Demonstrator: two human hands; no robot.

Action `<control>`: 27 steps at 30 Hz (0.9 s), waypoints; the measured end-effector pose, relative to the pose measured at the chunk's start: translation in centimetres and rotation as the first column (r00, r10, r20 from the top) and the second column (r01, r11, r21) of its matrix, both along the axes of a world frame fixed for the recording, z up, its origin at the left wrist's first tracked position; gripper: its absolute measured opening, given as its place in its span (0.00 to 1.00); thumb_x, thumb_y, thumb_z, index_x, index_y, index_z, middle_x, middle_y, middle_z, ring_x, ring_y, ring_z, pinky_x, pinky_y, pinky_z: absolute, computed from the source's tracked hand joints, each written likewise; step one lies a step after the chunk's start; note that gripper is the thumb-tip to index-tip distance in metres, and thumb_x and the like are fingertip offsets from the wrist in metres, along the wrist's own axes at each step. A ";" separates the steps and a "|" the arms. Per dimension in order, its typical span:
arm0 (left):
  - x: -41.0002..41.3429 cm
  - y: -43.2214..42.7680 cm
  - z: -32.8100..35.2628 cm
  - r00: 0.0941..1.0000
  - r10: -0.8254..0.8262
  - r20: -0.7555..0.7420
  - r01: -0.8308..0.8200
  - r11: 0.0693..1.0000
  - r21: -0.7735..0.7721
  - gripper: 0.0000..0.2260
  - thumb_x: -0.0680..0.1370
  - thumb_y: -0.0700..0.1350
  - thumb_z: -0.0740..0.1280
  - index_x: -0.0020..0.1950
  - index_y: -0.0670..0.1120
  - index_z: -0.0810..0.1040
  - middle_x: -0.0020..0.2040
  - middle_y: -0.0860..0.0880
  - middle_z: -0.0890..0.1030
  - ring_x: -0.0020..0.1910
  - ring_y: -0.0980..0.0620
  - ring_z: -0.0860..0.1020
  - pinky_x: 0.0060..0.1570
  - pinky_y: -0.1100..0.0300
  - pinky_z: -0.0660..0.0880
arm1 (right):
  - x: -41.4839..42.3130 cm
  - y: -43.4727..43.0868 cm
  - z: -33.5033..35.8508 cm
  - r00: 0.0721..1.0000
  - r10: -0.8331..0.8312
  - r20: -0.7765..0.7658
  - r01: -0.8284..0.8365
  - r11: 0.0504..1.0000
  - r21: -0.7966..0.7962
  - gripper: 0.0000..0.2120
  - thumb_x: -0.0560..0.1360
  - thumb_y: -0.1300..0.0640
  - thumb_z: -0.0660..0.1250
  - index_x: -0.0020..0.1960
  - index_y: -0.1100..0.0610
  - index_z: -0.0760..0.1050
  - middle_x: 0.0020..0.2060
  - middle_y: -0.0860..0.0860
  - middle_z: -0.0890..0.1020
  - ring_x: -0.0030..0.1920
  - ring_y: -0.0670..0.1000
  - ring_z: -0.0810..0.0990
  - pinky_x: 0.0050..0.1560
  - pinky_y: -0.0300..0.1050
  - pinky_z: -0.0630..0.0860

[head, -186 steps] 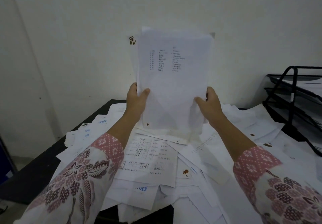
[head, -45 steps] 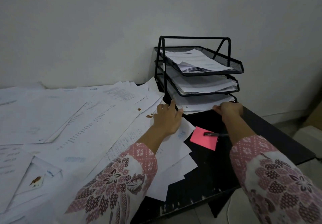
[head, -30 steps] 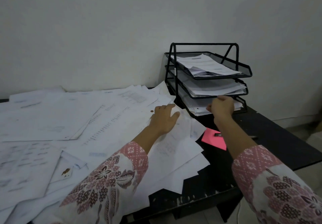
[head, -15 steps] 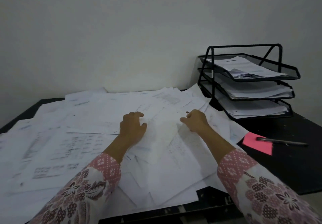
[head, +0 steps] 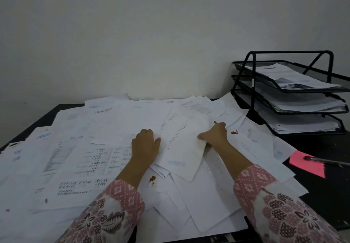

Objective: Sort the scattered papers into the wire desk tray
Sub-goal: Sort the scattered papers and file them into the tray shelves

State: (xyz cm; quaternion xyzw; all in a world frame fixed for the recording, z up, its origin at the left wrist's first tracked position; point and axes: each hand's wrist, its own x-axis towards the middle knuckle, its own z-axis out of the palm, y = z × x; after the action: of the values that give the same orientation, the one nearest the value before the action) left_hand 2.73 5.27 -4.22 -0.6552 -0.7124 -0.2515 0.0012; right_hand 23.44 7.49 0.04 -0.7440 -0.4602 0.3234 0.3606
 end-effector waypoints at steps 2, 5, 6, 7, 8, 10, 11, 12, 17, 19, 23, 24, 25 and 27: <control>-0.1 0.1 0.1 0.998 -0.026 -0.053 0.026 1.000 -0.002 0.14 0.81 0.49 0.58 0.58 0.39 0.73 0.56 0.43 0.75 0.54 0.46 0.76 0.52 0.56 0.71 | -0.1 0.0 -0.3 0.988 -0.061 -0.143 0.074 0.993 0.088 0.30 0.71 0.64 0.72 0.65 0.67 0.59 0.62 0.62 0.72 0.60 0.59 0.74 0.49 0.45 0.73; -0.2 0.4 0.5 0.982 -0.040 -0.182 0.034 0.999 -0.038 0.09 0.82 0.42 0.55 0.54 0.41 0.72 0.54 0.44 0.76 0.52 0.48 0.76 0.47 0.62 0.69 | -0.8 -0.1 -0.5 0.976 -0.058 -0.208 0.083 0.990 0.114 0.25 0.73 0.63 0.69 0.64 0.67 0.62 0.60 0.62 0.74 0.58 0.60 0.75 0.50 0.46 0.75; -0.3 0.4 0.7 0.978 -0.038 -0.206 0.030 0.999 -0.046 0.07 0.81 0.41 0.55 0.52 0.42 0.72 0.54 0.45 0.76 0.51 0.49 0.76 0.46 0.62 0.69 | -1.0 0.0 -0.6 0.979 -0.039 -0.201 0.062 0.992 0.107 0.23 0.73 0.63 0.69 0.63 0.67 0.63 0.59 0.61 0.75 0.58 0.60 0.76 0.52 0.49 0.76; -0.3 0.5 1.0 0.973 -0.044 -0.226 0.033 0.998 -0.051 0.06 0.81 0.40 0.55 0.49 0.44 0.70 0.53 0.45 0.76 0.51 0.49 0.77 0.44 0.63 0.68 | -1.1 0.1 -0.7 0.985 -0.016 -0.174 0.033 0.994 0.100 0.21 0.73 0.64 0.68 0.62 0.67 0.65 0.58 0.62 0.75 0.57 0.60 0.76 0.52 0.50 0.77; -0.4 0.5 1.1 0.968 -0.051 -0.245 0.040 0.998 -0.049 0.05 0.81 0.39 0.55 0.47 0.46 0.68 0.51 0.46 0.76 0.51 0.49 0.77 0.43 0.64 0.67 | -1.2 0.1 -0.8 0.991 0.005 -0.136 0.008 0.995 0.095 0.18 0.73 0.65 0.67 0.60 0.67 0.67 0.58 0.62 0.76 0.56 0.60 0.76 0.52 0.49 0.77; -0.5 0.4 1.4 0.964 -0.054 -0.260 0.050 0.999 -0.022 0.05 0.81 0.40 0.54 0.46 0.46 0.67 0.46 0.47 0.75 0.48 0.50 0.77 0.40 0.64 0.65 | -1.1 0.3 -1.0 0.996 0.014 -0.084 -0.004 0.993 0.115 0.16 0.74 0.66 0.65 0.60 0.66 0.68 0.58 0.60 0.76 0.57 0.59 0.76 0.49 0.45 0.74; -0.5 0.2 1.4 0.962 -0.060 -0.267 0.061 0.998 -0.006 0.06 0.81 0.40 0.53 0.48 0.46 0.68 0.45 0.47 0.74 0.46 0.51 0.77 0.39 0.64 0.65 | -0.9 0.5 -1.1 0.997 0.010 -0.074 0.000 0.991 0.137 0.16 0.74 0.66 0.64 0.61 0.65 0.68 0.58 0.59 0.76 0.57 0.58 0.75 0.49 0.44 0.72; -0.5 -0.1 1.5 0.958 -0.073 -0.277 0.078 0.997 0.009 0.07 0.82 0.41 0.53 0.49 0.45 0.69 0.44 0.48 0.74 0.42 0.51 0.75 0.38 0.63 0.65 | -0.8 0.5 -1.2 0.997 0.002 -0.079 0.010 0.988 0.154 0.16 0.74 0.65 0.64 0.62 0.65 0.68 0.58 0.59 0.76 0.58 0.58 0.75 0.48 0.43 0.71; 0.9 -1.6 2.0 0.940 -0.234 -0.249 0.258 0.964 0.069 0.11 0.82 0.46 0.53 0.50 0.44 0.73 0.43 0.48 0.78 0.37 0.53 0.71 0.37 0.61 0.66 | -0.7 1.4 -1.2 0.968 0.003 -0.252 0.025 0.994 0.108 0.17 0.76 0.64 0.58 0.63 0.66 0.70 0.55 0.59 0.76 0.50 0.56 0.74 0.46 0.43 0.69; 1.4 -2.1 2.2 0.923 -0.319 -0.213 0.342 0.936 0.083 0.12 0.82 0.47 0.54 0.49 0.44 0.74 0.43 0.48 0.79 0.37 0.52 0.73 0.37 0.60 0.67 | -0.8 1.6 -1.2 0.959 0.006 -0.284 0.016 0.997 0.074 0.18 0.76 0.64 0.57 0.64 0.67 0.69 0.50 0.58 0.74 0.48 0.56 0.73 0.45 0.44 0.69; 2.5 -2.5 2.6 0.887 -0.427 -0.177 0.445 0.892 0.080 0.12 0.81 0.48 0.56 0.49 0.44 0.76 0.42 0.48 0.80 0.39 0.50 0.76 0.38 0.59 0.69 | -0.9 1.9 -1.2 0.938 0.003 -0.346 0.023 0.997 0.068 0.19 0.78 0.59 0.58 0.66 0.66 0.66 0.54 0.60 0.74 0.53 0.59 0.74 0.48 0.46 0.69; 2.7 -2.6 2.7 0.881 -0.451 -0.145 0.465 0.882 0.076 0.12 0.81 0.48 0.57 0.48 0.44 0.77 0.42 0.48 0.81 0.39 0.50 0.77 0.38 0.59 0.70 | -0.9 1.8 -1.1 0.931 0.000 -0.366 0.027 0.997 0.069 0.21 0.78 0.56 0.58 0.67 0.65 0.65 0.57 0.60 0.74 0.56 0.60 0.74 0.49 0.46 0.69; 2.9 -2.6 2.8 0.872 -0.481 -0.089 0.487 0.871 0.064 0.12 0.80 0.49 0.58 0.47 0.45 0.77 0.41 0.49 0.81 0.39 0.51 0.77 0.38 0.59 0.70 | -1.0 1.8 -1.1 0.922 0.003 -0.387 0.029 0.997 0.075 0.22 0.78 0.53 0.60 0.67 0.65 0.66 0.59 0.60 0.74 0.58 0.60 0.74 0.51 0.47 0.70; 3.1 -2.9 3.2 0.840 -0.533 0.102 0.533 0.846 0.028 0.13 0.80 0.53 0.58 0.44 0.48 0.77 0.41 0.53 0.82 0.38 0.55 0.78 0.39 0.62 0.71 | -1.0 1.7 -1.2 0.916 0.016 -0.401 0.018 0.997 0.081 0.25 0.75 0.51 0.66 0.66 0.64 0.67 0.59 0.60 0.76 0.57 0.61 0.75 0.54 0.50 0.74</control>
State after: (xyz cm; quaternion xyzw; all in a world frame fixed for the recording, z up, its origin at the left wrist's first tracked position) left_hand 5.82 2.40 -1.05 -0.8130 -0.5015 -0.2759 -0.1070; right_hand 22.41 9.18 -1.14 -0.6466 -0.3893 0.4495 0.4778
